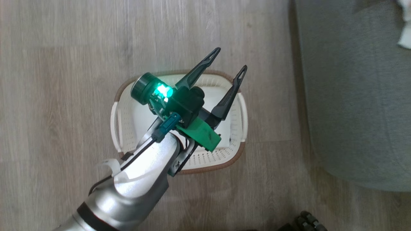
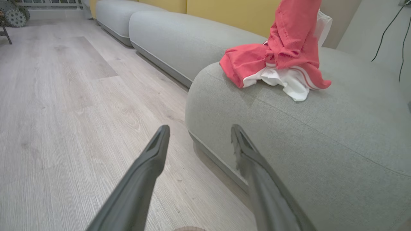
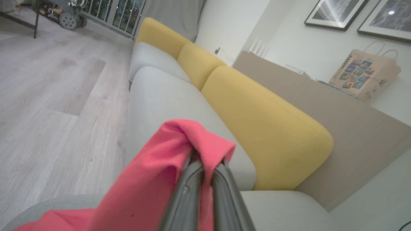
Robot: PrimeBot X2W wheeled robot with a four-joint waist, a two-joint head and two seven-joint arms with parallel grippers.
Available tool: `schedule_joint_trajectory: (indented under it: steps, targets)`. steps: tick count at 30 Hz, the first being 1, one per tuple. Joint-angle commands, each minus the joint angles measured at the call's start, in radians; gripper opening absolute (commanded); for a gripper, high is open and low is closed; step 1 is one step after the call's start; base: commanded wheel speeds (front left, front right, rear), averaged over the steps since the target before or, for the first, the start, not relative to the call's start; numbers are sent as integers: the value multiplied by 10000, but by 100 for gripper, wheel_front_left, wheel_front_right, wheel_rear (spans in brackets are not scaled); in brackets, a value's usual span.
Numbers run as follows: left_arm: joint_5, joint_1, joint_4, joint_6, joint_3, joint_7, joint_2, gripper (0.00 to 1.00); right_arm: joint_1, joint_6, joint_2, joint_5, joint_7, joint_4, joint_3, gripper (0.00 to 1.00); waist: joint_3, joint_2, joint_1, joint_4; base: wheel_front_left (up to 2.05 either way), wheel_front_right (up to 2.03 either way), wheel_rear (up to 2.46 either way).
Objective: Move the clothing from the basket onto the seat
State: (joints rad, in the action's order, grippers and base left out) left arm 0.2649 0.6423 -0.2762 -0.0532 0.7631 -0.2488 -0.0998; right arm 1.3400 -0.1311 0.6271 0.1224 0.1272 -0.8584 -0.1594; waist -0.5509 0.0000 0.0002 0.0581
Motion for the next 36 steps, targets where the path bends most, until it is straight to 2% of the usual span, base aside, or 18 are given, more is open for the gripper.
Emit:
schedule_joint_trajectory:
  steps: [1,13,14,15,17,24,30,36]
  targets:
    - [-105,268,393,-29,-209,-44,-131,100,260,4,33,267,126,181,-256,0,-509,0,-2,-383,0,0,0]
    - [-252,348,352,-110,0,3,-275,100,-546,4,-1340,2518,615,-1062,-2258,0,-1090,0,-2,-569,0,0,0]
    - [-247,347,344,-117,5,10,-288,100,-620,4,-1444,2640,627,-1163,-2369,27,-1083,0,-2,-554,0,0,0]
    - [-242,346,337,-124,8,23,-308,100,-686,4,-1536,2733,637,-1280,-2479,41,-1075,0,-2,-536,0,0,0]
    - [-235,341,321,-140,17,39,-345,100,-814,4,-1670,2918,655,-1480,-2670,98,-1042,0,-2,-493,0,0,0]
    - [-161,265,251,-196,34,80,-459,100,-1093,4,-2033,3074,948,-2093,-3090,100,-889,0,-2,-232,0,0,0]
    - [-2,129,176,-251,-39,76,-571,100,-1431,4,-2387,2798,1296,-2342,-2772,100,-445,0,-2,104,0,0,0]
    - [332,-178,33,-347,-284,-8,-595,100,-2168,4,-2737,2105,1340,-1642,-2250,100,416,0,-2,374,0,0,0]
